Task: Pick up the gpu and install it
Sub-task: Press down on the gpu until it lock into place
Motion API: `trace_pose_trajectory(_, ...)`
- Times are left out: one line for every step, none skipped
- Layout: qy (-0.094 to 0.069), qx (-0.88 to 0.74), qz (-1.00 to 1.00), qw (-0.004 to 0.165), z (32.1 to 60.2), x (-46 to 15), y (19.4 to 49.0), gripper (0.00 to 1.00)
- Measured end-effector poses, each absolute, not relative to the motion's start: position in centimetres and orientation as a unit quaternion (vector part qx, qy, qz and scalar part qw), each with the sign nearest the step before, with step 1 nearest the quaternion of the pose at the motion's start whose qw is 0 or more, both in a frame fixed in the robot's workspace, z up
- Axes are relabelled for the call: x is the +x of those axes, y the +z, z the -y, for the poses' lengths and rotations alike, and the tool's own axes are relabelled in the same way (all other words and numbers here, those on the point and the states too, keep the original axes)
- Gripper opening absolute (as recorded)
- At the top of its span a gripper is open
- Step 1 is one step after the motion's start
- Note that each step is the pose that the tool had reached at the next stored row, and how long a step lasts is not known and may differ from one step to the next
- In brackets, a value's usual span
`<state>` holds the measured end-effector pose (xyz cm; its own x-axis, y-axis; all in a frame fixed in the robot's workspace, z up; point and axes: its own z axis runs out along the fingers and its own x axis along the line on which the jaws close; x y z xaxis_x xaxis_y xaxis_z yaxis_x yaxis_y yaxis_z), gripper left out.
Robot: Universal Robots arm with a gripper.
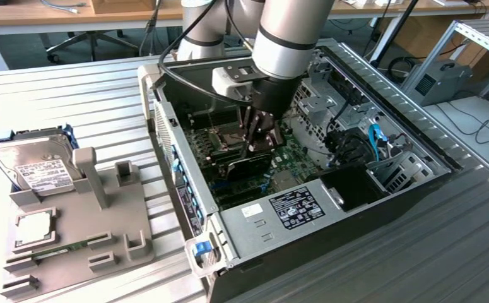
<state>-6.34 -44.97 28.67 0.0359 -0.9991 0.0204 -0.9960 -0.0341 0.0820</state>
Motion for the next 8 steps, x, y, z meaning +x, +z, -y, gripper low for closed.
trace_pose_trajectory(-0.021, 0.719, 0.694, 0.037, 45.0, -6.5, 28.7, 0.11)
trace_pose_trajectory(-0.021, 0.719, 0.694, 0.037, 45.0, -7.1, 28.6, 0.11)
trace_pose_trajectory(-0.021, 0.719, 0.694, 0.036, 45.0, -7.9, 28.5, 0.11)
trace_pose_trajectory(-0.021, 0.719, 0.694, 0.037, 45.0, -8.4, 28.4, 0.11)
trace_pose_trajectory(-0.021, 0.719, 0.694, 0.037, 45.0, -8.8, 28.3, 0.11)
trace_pose_trajectory(-0.021, 0.719, 0.694, 0.037, 45.0, -9.1, 28.2, 0.11)
trace_pose_trajectory(-0.021, 0.719, 0.694, 0.036, 45.0, -9.4, 28.1, 0.11)
trace_pose_trajectory(-0.021, 0.719, 0.694, 0.036, 45.0, -9.6, 28.0, 0.11)
